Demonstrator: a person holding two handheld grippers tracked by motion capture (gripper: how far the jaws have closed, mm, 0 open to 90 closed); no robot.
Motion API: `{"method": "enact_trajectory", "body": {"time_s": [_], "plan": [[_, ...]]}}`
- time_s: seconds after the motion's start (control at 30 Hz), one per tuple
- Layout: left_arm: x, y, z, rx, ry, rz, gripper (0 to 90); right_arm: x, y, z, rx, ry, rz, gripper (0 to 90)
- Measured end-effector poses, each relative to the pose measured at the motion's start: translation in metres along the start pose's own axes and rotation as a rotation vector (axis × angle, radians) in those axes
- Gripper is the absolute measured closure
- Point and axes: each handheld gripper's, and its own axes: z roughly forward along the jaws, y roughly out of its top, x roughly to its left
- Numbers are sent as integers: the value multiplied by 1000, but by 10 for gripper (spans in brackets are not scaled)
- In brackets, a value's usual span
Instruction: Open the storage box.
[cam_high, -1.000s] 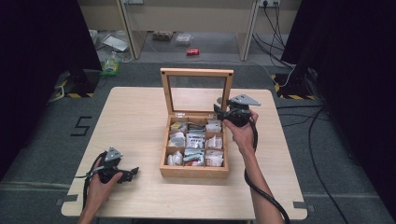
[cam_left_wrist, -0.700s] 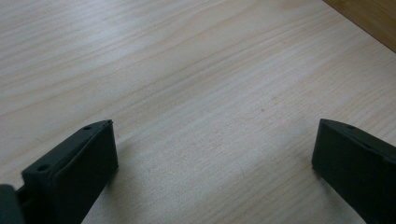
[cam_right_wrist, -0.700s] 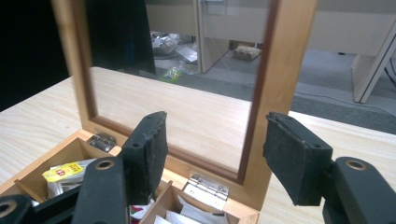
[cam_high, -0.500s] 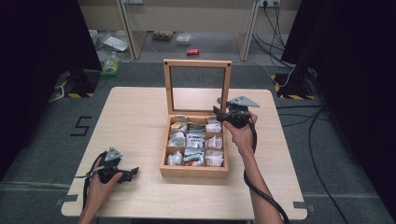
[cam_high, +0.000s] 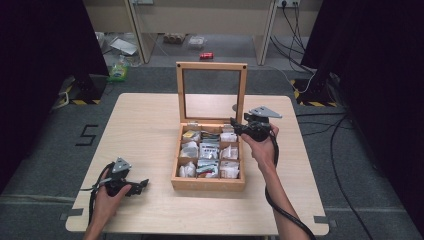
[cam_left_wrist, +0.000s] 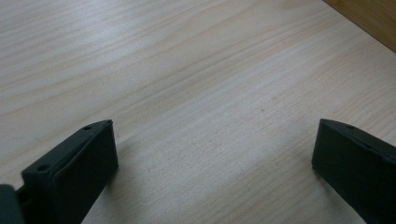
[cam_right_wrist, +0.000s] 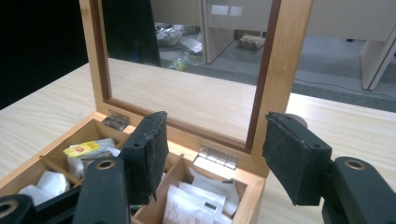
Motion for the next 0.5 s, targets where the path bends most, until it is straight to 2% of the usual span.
{"method": "enact_trajectory", "body": {"time_s": [0.1,0.5], "plan": [[0,0,0,0,0,-2,0,3,-3,-3,20,-1,-23,394],[0,0,0,0,1,0,0,14,-17,-16,47,45,-4,389]]}}
